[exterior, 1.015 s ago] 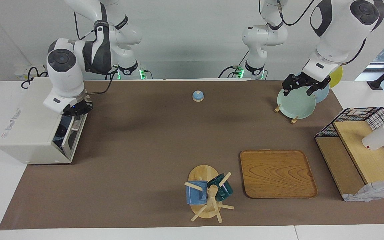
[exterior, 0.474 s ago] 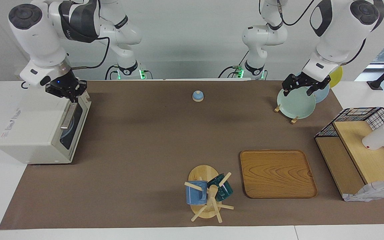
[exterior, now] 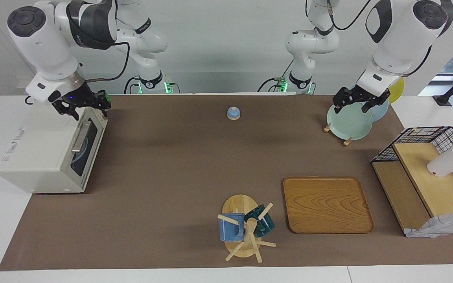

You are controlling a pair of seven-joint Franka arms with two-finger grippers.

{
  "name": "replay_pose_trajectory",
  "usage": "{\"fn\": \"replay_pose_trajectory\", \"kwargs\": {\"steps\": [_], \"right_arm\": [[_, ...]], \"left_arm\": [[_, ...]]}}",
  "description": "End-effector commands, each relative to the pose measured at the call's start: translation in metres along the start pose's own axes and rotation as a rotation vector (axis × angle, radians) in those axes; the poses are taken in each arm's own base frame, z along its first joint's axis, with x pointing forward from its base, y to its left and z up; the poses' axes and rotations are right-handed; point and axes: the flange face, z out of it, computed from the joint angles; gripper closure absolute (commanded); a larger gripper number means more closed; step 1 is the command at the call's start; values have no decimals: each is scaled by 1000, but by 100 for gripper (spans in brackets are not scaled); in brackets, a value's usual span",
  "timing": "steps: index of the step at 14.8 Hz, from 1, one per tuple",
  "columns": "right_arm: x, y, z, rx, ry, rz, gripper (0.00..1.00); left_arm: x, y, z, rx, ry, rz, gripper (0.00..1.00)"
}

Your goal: Put eggplant into oven

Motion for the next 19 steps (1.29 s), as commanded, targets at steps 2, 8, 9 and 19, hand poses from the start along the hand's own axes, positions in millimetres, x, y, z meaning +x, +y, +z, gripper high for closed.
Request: {"fn": "replay_pose_trajectory", "kwargs": {"steps": [2, 8, 9, 19], "right_arm": [[0, -7, -7, 35, -1, 26, 0], [16, -12, -19, 37, -26, 25, 0], [14, -12, -20, 37, -20, 27, 0], [8, -13, -21, 95, 18, 57, 0]], "left_arm": [[-6, -3, 0, -8, 10, 2, 0], [-6, -4, 0, -8, 10, 0, 0], [-6, -3, 0, -8, 10, 2, 0], [-6, -3, 0, -8, 10, 2, 0]]}}
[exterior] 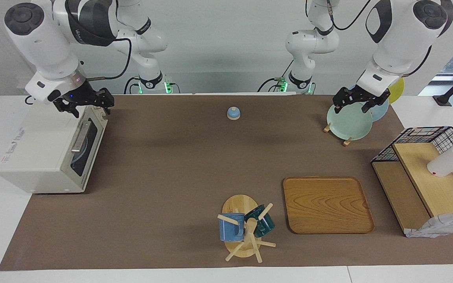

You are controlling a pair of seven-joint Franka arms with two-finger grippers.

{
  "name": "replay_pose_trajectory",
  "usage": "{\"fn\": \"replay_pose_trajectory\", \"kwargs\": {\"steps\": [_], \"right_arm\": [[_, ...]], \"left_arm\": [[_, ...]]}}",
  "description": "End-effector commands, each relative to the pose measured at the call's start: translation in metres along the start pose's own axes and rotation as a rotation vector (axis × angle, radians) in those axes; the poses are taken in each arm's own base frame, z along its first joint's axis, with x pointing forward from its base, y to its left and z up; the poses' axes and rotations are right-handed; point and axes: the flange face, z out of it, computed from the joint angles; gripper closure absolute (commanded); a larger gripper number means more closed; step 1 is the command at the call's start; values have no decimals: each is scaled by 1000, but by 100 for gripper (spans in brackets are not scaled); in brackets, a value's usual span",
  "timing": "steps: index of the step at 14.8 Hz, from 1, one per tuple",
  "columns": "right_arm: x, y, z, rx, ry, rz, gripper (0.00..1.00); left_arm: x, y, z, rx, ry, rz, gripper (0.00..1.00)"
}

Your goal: Put eggplant into oven

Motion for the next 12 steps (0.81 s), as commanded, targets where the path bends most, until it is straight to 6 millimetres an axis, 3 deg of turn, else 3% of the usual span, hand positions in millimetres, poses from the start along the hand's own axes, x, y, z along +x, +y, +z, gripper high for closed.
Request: {"fn": "replay_pose_trajectory", "kwargs": {"steps": [1, 3, 12], "right_arm": [[-2, -2, -11, 64, 43, 24, 0], [-2, -4, -20, 44, 59, 31, 0], [-8, 6, -16, 55, 22, 75, 0]], "left_arm": [[-6, -3, 0, -8, 10, 2, 0], [-6, -4, 0, -8, 10, 0, 0], [-6, -3, 0, -8, 10, 2, 0]]}}
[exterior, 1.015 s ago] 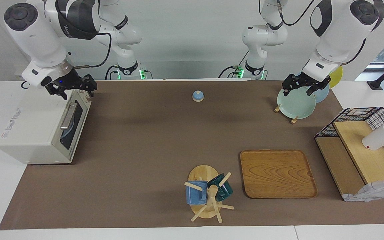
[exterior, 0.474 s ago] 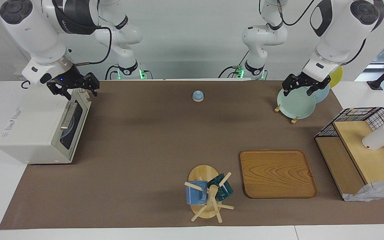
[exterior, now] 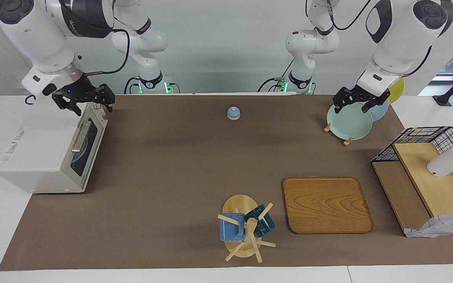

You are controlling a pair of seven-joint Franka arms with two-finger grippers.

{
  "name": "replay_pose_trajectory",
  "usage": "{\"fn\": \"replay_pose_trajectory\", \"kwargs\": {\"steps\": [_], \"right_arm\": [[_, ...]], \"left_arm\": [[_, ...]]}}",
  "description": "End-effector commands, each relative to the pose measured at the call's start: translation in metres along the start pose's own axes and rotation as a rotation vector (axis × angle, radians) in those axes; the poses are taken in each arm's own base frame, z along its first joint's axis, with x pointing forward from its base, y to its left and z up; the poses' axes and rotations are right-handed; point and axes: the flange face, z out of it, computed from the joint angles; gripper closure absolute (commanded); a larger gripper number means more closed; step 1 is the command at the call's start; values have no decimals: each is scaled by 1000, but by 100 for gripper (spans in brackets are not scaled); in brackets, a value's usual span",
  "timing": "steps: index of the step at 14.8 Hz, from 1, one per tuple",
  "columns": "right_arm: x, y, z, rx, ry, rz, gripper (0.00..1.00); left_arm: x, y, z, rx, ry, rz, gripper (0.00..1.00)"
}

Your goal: Put eggplant into oven

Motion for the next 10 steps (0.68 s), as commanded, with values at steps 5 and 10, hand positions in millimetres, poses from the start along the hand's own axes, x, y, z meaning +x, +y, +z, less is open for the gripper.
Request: {"fn": "replay_pose_trajectory", "kwargs": {"steps": [5, 10], "right_arm": [[-2, -3, -3, 13, 4, 24, 0], [0, -5, -5, 9, 22, 18, 0]], "left_arm": [[-6, -3, 0, -8, 10, 2, 0], [-6, -3, 0, -8, 10, 2, 0]]}}
